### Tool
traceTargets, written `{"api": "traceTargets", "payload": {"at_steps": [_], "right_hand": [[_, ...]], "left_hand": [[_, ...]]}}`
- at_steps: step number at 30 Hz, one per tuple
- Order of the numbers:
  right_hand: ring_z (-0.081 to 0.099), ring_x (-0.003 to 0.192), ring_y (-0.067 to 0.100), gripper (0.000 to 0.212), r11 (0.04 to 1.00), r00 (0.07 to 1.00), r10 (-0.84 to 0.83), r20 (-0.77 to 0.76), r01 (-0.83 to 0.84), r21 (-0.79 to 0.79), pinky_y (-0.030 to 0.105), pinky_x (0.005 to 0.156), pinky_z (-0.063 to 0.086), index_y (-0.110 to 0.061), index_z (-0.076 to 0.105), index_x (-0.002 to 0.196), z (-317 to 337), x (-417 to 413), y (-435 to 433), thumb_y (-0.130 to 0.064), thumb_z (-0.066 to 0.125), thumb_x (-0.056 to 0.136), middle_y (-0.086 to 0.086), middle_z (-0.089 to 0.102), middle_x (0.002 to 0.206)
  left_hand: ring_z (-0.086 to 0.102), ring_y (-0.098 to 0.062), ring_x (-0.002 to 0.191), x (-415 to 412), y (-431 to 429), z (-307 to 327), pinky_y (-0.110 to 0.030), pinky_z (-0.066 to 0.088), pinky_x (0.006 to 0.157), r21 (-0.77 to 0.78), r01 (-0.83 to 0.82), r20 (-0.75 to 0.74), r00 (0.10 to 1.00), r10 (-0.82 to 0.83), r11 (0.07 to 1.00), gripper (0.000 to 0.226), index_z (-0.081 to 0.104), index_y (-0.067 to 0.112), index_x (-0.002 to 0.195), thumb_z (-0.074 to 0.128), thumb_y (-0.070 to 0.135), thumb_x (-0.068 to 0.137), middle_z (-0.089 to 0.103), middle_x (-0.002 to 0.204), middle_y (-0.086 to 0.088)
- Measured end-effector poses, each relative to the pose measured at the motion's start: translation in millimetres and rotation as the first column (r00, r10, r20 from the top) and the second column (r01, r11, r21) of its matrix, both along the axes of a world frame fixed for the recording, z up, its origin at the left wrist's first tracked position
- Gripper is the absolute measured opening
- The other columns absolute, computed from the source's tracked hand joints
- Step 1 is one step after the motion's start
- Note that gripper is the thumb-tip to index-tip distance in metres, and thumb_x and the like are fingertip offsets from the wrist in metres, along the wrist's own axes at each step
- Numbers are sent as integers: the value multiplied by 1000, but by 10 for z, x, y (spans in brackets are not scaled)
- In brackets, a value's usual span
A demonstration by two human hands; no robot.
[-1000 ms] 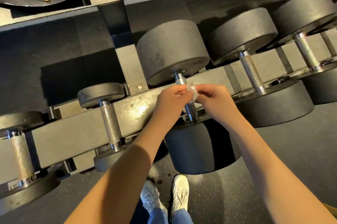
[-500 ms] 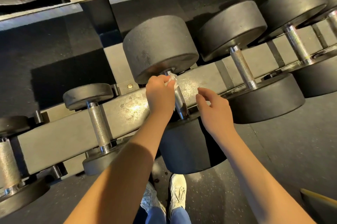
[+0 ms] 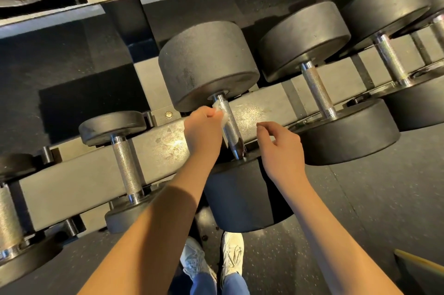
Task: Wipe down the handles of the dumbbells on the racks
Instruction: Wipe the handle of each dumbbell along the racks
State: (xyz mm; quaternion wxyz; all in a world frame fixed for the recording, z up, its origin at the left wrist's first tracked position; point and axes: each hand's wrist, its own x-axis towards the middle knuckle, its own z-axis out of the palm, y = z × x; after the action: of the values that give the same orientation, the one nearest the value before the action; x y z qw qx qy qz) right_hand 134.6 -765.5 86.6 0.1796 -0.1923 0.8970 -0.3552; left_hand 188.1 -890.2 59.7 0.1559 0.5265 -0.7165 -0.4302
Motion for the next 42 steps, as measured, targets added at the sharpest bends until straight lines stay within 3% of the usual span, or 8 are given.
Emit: {"api": "traceTargets", "payload": {"at_steps": [4, 11, 17, 28, 32, 35, 37, 42], "right_hand": [[56, 93, 10, 27, 1000, 1000, -7, 6, 7, -15, 26, 79, 40, -16, 68, 111, -5, -5, -6, -26, 48, 96, 1, 69, 107], [52, 92, 4, 27, 1000, 1000, 6, 11, -6, -17, 22, 79, 37, -16, 67, 113, -15, -14, -1, -26, 48, 97, -2, 68, 108], [51, 80, 6, 24, 1000, 1000, 22, -19, -22, -9, 24, 70, 36, -16, 70, 103, -14, -5, -6, -24, 49, 97, -3, 68, 94], [51, 72, 0, 21, 999, 1000, 22, 5, -22, -47, 15, 64, 36, -18, 70, 96, -14, -18, 17, -23, 49, 96, -12, 59, 81], [53, 74, 4, 22, 999, 1000, 19, 6, -19, -32, 23, 68, 39, -18, 71, 97, -19, -28, 9, -24, 50, 95, -8, 64, 83], [55, 77, 10, 22, 999, 999, 33, 8, -33, -8, 26, 67, 39, -17, 71, 97, -4, -22, 8, -24, 50, 95, -2, 68, 88], [56, 79, 10, 22, 998, 998, 55, 16, -56, 9, 26, 68, 40, -18, 71, 98, 5, -21, 4, -24, 50, 95, -2, 69, 90], [59, 92, 5, 32, 975, 964, 216, 154, -222, 20, 25, 83, 45, -22, 63, 121, 67, -136, -79, -35, 56, 93, -10, 66, 108]], "left_hand": [[57, -21, 70, 189, 163, -80, -29, 42, 62, 113, 135, 70, 987, -143, 984, 28, 70, 5, 74, 59, 24, 92, 66, 75, -9], [51, -9, 69, 86, 117, -26, -12, 35, 55, 93, 0, -9, 1000, 1, 996, 18, 64, 13, 81, 59, 24, 93, 59, 77, 4], [54, -13, 70, 235, 140, -57, -27, 42, 67, 204, 242, 136, 953, -272, 949, 20, 66, 12, 74, 61, 22, 91, 61, 72, 1], [41, -4, 61, -74, -40, 53, -12, 31, 51, 107, -110, -43, 992, 115, 988, 24, 53, 19, 66, 56, 17, 90, 48, 67, 9], [47, -13, 62, 39, 83, 7, -11, 37, 54, 85, 30, 60, 998, -35, 996, 25, 63, 3, 71, 59, 19, 90, 53, 65, -1], [56, -19, 69, 189, 159, -28, -27, 44, 60, 181, 208, 158, 958, -238, 961, 26, 70, 1, 80, 62, 23, 90, 67, 80, -15], [56, -16, 71, 252, 156, 2, -21, 40, 59, 228, 263, 182, 934, -306, 937, 22, 72, 5, 81, 64, 24, 89, 68, 81, -10], [56, -7, 66, 230, 120, 236, -12, 41, 63, 205, 165, -88, 985, -150, 965, 20, 68, 20, 68, 66, 23, 88, 63, 68, 7]]}}
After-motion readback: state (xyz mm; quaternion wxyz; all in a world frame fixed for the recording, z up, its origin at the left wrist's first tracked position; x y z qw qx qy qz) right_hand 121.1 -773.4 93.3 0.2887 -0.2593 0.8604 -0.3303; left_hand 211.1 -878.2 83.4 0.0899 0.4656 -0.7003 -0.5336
